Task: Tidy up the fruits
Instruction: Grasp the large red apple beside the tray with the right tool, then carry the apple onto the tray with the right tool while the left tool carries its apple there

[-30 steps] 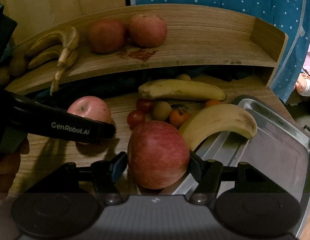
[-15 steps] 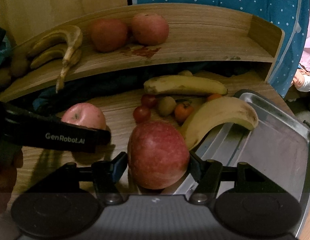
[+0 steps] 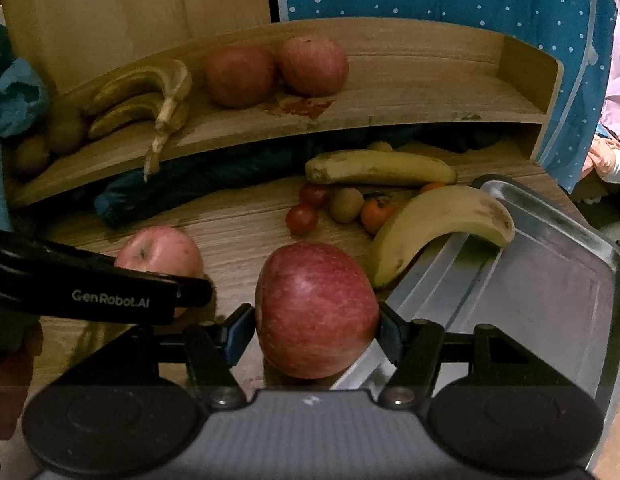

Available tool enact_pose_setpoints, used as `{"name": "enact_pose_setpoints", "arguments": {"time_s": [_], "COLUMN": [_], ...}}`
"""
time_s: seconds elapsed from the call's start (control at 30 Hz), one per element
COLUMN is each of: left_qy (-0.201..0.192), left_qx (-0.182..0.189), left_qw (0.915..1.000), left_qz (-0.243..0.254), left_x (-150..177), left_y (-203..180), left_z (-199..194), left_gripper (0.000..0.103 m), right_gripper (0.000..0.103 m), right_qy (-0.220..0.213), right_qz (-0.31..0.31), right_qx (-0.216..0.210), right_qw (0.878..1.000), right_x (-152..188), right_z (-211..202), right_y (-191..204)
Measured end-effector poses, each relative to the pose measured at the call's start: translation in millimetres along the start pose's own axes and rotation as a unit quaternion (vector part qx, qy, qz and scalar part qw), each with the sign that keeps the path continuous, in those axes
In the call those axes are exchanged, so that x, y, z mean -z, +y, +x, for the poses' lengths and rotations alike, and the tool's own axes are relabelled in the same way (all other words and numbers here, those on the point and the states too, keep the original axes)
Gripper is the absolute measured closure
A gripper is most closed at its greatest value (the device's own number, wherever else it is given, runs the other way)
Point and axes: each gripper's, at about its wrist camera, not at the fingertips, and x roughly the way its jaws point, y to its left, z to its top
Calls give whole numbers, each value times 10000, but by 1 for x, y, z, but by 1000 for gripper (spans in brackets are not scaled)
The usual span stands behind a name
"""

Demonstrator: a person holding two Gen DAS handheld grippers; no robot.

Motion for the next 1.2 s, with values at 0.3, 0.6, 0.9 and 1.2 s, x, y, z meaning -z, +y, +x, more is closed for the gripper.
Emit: {"name": "enact_pose_setpoints", "arguments": {"time_s": [0.3,0.6,0.9,1.2], "left_qy": [-89,-201,-226,-173], "left_qx": [142,700,1123,1200], "left_qw": [9998,9956,9875,9833], "left_qz": [128,587,1085,1355], "left_x": [1,-2,-10,-20], "left_y": [-16,-62,-123,-165], "left_z": [-7,-6,12,39], "left_gripper": [37,37,37,37], "right_gripper": [35,35,35,35], "right_qy": [-248,-472,-385,-88], "right_qz": [129,309,250,-4], "right_qx": [239,833,1232,1181], "right_qw": [9993,9949,9913,9930], "right_x": [2,-2,-20,-36], "right_z": [-25,-52,-46,-15], "right_y": [-15,-61,-123,-161]}}
